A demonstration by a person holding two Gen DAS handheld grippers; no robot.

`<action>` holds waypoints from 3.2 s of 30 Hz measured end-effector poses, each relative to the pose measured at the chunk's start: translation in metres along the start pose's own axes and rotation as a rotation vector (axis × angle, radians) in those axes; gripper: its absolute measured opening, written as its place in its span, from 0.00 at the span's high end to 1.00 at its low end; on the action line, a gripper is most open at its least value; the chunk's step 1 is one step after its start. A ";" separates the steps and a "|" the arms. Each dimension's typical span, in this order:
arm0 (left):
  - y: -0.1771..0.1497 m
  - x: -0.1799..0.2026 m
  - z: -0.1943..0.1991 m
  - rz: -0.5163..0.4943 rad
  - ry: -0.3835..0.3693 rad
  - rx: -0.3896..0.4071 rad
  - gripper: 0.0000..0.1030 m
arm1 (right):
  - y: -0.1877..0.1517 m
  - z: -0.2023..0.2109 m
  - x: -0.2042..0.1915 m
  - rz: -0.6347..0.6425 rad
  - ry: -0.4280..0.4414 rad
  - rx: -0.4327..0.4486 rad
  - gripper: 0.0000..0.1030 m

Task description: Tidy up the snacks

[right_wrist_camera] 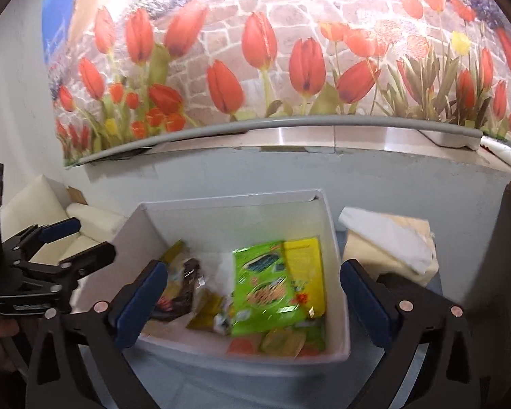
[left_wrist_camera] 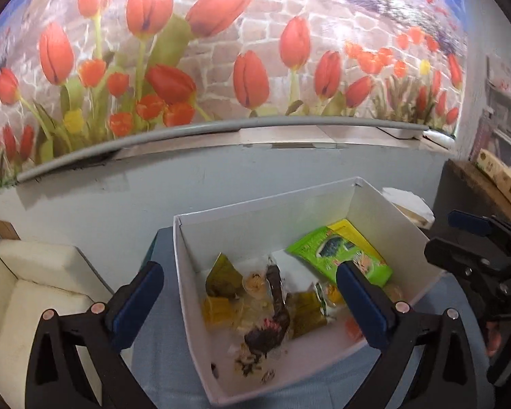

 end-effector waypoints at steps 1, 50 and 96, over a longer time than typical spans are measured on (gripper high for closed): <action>-0.002 0.002 0.009 -0.006 0.003 0.008 0.00 | -0.003 0.008 -0.005 0.022 -0.006 0.003 0.00; -0.116 0.046 0.265 0.046 -0.005 0.052 0.00 | -0.133 0.262 -0.076 0.004 -0.107 0.080 0.00; -0.117 0.055 0.265 0.032 -0.031 0.039 0.00 | -0.132 0.263 -0.079 0.005 -0.107 0.083 0.00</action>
Point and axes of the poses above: each gripper's, at about its wrist camera, not at the fingertips, and z roughly against the way its jaws point, x to its right, y to its top, the point moved 3 cm from there along -z, roughly the way its jaws point, and after that the axes turned 5 degrees about x, right-handed, at the moved point
